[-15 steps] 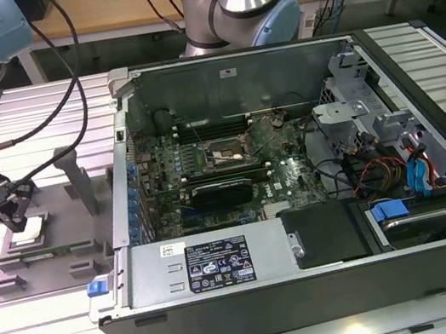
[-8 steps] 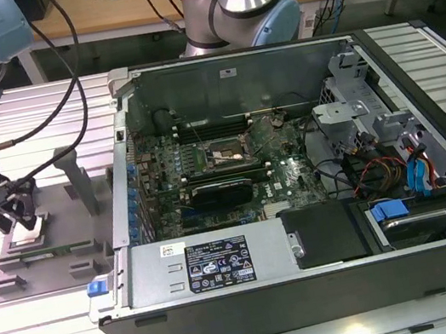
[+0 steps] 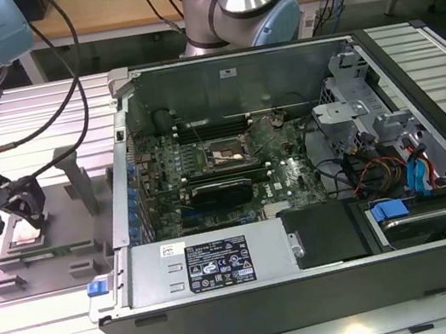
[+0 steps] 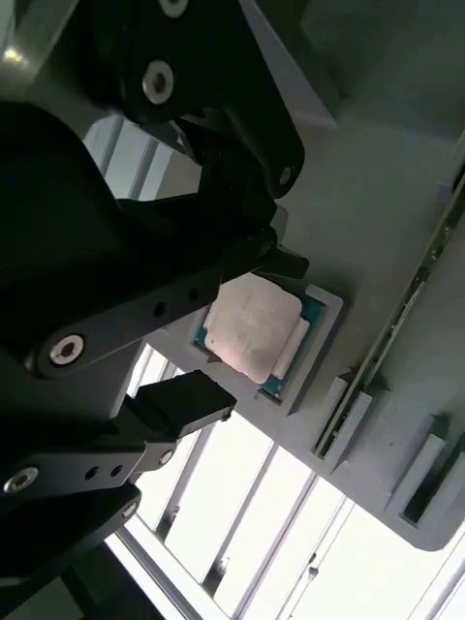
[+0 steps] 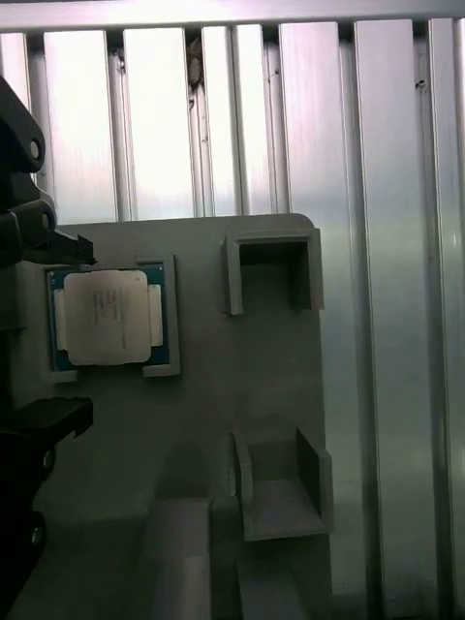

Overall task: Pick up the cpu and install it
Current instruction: 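Pick up the cpu and move it towards the insertion slot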

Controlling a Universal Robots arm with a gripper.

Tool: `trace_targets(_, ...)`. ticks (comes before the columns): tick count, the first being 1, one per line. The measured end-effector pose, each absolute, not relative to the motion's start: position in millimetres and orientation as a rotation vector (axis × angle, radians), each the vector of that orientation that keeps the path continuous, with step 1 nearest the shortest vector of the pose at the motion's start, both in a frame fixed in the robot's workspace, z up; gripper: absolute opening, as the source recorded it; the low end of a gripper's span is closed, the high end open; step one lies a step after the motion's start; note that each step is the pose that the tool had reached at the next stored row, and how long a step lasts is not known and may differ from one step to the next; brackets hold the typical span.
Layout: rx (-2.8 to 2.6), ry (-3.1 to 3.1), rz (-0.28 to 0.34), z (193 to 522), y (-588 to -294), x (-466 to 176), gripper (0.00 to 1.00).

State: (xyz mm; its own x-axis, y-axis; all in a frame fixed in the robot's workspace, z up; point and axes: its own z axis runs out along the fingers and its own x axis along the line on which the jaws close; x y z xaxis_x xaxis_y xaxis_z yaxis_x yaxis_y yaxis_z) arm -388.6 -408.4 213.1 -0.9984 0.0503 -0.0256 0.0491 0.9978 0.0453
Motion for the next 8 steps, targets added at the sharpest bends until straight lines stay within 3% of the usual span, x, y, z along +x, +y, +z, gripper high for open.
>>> trace_targets(8, 0.067, 3.116, 0.069, 199, -402, -389, 0.66)
